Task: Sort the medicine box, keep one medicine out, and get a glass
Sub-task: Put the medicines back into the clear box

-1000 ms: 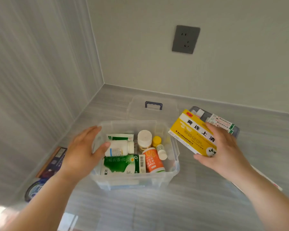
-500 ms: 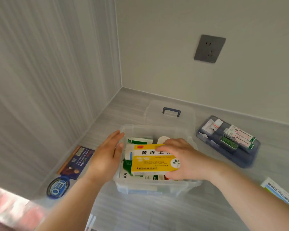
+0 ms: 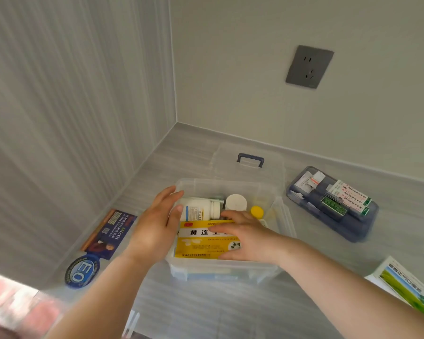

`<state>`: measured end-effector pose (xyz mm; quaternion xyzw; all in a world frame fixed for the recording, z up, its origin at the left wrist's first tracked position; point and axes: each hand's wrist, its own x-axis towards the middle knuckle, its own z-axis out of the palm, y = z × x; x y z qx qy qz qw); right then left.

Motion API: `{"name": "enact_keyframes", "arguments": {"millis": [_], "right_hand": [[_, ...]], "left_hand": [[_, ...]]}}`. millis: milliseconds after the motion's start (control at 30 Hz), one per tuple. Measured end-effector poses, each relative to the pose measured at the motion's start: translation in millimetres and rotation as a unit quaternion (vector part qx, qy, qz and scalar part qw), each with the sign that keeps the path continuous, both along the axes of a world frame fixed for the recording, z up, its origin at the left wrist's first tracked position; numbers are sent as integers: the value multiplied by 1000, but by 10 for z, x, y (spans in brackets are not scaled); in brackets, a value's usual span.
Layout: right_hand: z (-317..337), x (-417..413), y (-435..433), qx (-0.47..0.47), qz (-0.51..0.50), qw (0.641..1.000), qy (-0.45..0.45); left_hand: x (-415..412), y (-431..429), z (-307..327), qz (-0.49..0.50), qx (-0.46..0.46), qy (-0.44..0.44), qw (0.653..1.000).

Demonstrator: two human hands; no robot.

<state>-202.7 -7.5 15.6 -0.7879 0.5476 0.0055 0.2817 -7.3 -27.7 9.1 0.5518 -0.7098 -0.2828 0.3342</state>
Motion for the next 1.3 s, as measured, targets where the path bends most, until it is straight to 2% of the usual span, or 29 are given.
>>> {"name": "enact_keyframes", "arguments": {"millis": [100, 167, 267, 367, 467, 533, 633, 733, 900, 1167, 1300], "right_hand": [[16, -4, 6, 12, -14, 1000, -8], [62, 2, 22, -1, -39, 998, -46], [168, -79, 78, -86, -93, 984, -126], [286, -283, 134, -209, -161, 950, -168], [271, -667, 175, -303, -269, 895, -187], [179, -983, 193, -331, -344, 862, -169], [-41, -1517, 221, -305, -442, 837, -104], [-249, -1997, 234, -250, -506, 826, 0], [-438, -2445, 109, -136, -510, 842, 112], [-594, -2654, -86, -120, -550, 817, 124], [-587, -2680, -84, -113, -572, 810, 59]], "left_hand": [[-3, 17, 26, -5, 4, -3, 1000], [7, 28, 56, 1, 12, -6, 1000], [-19, 68, 115, 22, 21, -75, 997], [-160, 141, 190, 17, -43, -119, 992], [-451, 151, 232, -63, -112, -108, 986], [-616, 85, 215, -104, -115, -130, 979], [-716, -90, 125, -100, -79, -166, 978], [-755, -235, 66, -99, -64, -222, 968], [-846, -320, 43, -102, -70, -268, 955], [-921, -383, 102, -122, -58, -312, 940], [-909, -376, 105, -132, -51, -327, 935]]}}
